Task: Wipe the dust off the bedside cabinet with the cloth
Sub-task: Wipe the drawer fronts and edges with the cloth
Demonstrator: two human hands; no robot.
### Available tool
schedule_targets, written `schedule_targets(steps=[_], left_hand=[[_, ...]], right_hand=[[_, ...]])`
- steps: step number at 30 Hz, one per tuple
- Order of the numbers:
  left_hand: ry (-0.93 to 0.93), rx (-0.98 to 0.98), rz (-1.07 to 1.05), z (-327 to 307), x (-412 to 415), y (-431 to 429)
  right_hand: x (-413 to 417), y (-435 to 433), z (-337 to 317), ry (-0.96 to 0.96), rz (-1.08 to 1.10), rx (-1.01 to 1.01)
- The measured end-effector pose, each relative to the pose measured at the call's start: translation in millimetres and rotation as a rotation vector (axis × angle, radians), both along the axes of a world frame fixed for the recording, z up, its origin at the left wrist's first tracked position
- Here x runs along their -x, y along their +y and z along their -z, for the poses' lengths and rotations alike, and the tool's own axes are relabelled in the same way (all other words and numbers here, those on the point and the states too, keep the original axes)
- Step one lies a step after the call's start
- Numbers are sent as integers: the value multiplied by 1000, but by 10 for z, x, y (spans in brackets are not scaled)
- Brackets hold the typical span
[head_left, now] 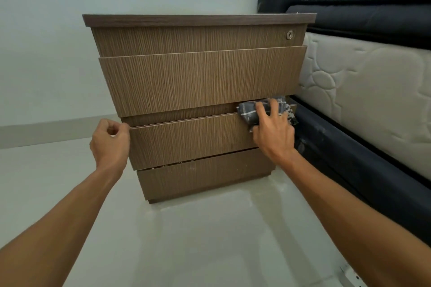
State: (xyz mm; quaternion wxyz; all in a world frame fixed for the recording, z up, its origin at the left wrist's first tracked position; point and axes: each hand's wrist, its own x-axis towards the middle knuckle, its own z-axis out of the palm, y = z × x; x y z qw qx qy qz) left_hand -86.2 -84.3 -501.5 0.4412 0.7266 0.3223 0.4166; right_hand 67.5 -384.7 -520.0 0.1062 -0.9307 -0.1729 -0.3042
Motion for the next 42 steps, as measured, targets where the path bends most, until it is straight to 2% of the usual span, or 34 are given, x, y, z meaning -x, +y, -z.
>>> schedule_targets(steps=[6, 12, 14, 17, 19, 21, 23, 27, 31, 33, 36, 39, 42], left_hand=[[3, 5, 0, -20, 1, -41], [-4, -5, 7, -11, 4, -31], [-8, -11, 6, -7, 4, -33], [-6, -11, 11, -2, -1, -22], [-11, -11, 13, 5, -8, -10], [-22, -15, 12, 12, -14, -10], [-29, -20, 12, 12, -21, -20], [-29, -13, 19, 16, -17, -14], [-33, -9, 5, 23, -16, 12], [-37, -3, 7, 25, -14, 17], [-32, -5, 14, 26, -8, 23], [-29, -13, 29, 22, 7, 23], [-29, -17, 28, 20, 16, 32]], right_hand=[[-191, -268, -42, 89, 113, -100], [-213, -269, -56, 252, 249, -592], [-244, -275, -54, 384, 321, -922], [-301, -357, -93, 607, 465, -1655], [-312, -352, -68, 593, 414, -1876], [-278, -229, -59, 538, 285, -1835], [-216, -22, -87, 524, 223, -1622], [17, 407, -88, 524, 325, -1173], [251, 718, 47, 519, 312, -961], [393, 904, 95, 524, 275, -946], [656, 1261, 173, 583, 165, -1079], [920, 1605, 168, 718, 117, -1219], [1144, 1896, 217, 871, 56, -1245]])
